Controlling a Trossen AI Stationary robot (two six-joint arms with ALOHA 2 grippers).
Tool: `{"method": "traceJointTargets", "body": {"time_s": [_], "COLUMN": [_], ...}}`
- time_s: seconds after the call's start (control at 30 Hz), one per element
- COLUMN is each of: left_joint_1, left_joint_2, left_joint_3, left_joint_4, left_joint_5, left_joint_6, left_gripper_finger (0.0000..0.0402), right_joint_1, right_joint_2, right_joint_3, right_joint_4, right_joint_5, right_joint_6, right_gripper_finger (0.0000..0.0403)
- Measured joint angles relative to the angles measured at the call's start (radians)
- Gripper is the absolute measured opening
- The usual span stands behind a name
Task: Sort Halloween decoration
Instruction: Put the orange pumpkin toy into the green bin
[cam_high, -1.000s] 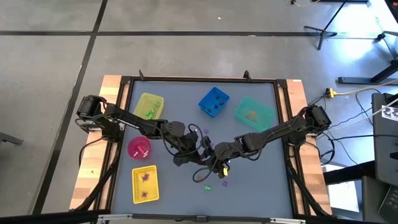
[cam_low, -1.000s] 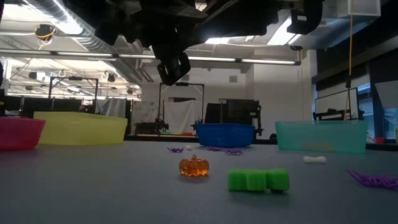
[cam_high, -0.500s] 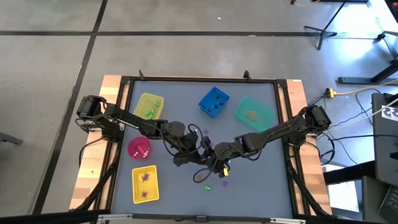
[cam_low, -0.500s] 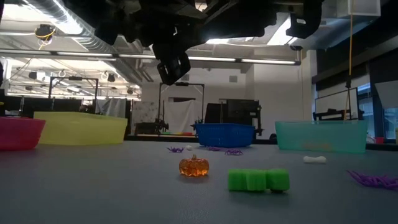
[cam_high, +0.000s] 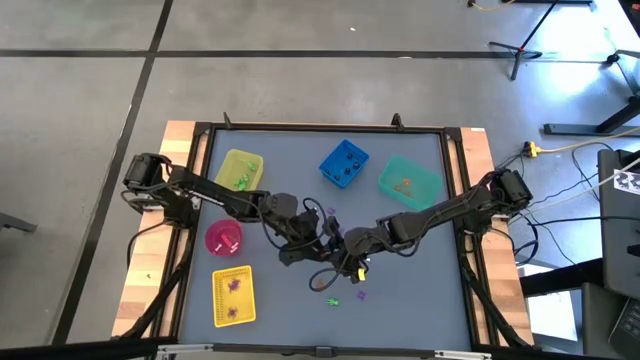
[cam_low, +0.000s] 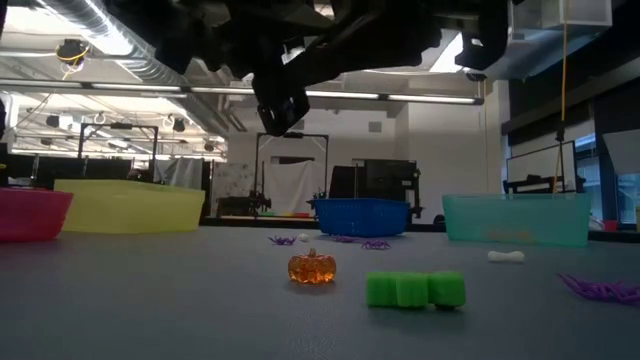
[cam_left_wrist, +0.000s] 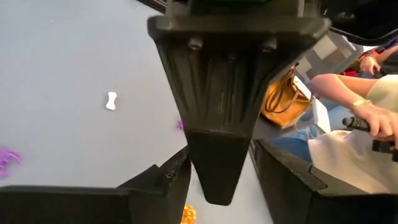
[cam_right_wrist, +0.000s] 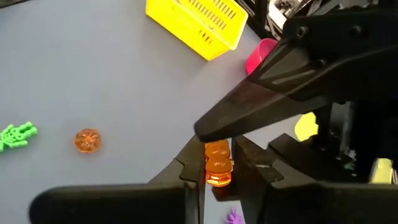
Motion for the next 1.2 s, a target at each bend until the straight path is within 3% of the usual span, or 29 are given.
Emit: {"method": "traceJointTargets", "body": {"time_s": [0.3,0.57,0.73,0.97,1.2], "left_joint_1": [0.012,0.034,0.045,0.046,0.046], "left_joint_2": [0.002,0.002,0.002,0.002,0.002], "left_joint_3": [-0.002,-0.002,-0.002,-0.002,-0.002], "left_joint_4": [-0.019,-0.067,-0.075,-0.087,-0.093], "left_joint_5": [-0.023,-0.098,-0.151,-0.285,-0.346], "left_joint_6": [0.037,0.079,0.144,0.246,0.318], "left_gripper_finger": [0.0162,0.0162,0.0162,0.0162,0.0162], "right_joint_1": [0.001,0.0,0.001,-0.012,-0.156], "right_joint_2": [-0.002,-0.039,-0.071,-0.147,-0.206], "right_joint_3": [0.004,0.001,0.0,0.0,0.0], "right_joint_4": [-0.1,-0.309,-0.507,-0.81,-1.111], "right_joint_5": [0.057,0.083,0.172,0.38,0.397], "right_joint_6": [0.054,0.167,0.241,0.374,0.546], "right_gripper_finger": [0.0058,0.0058,0.0058,0.0058,0.0058]}}
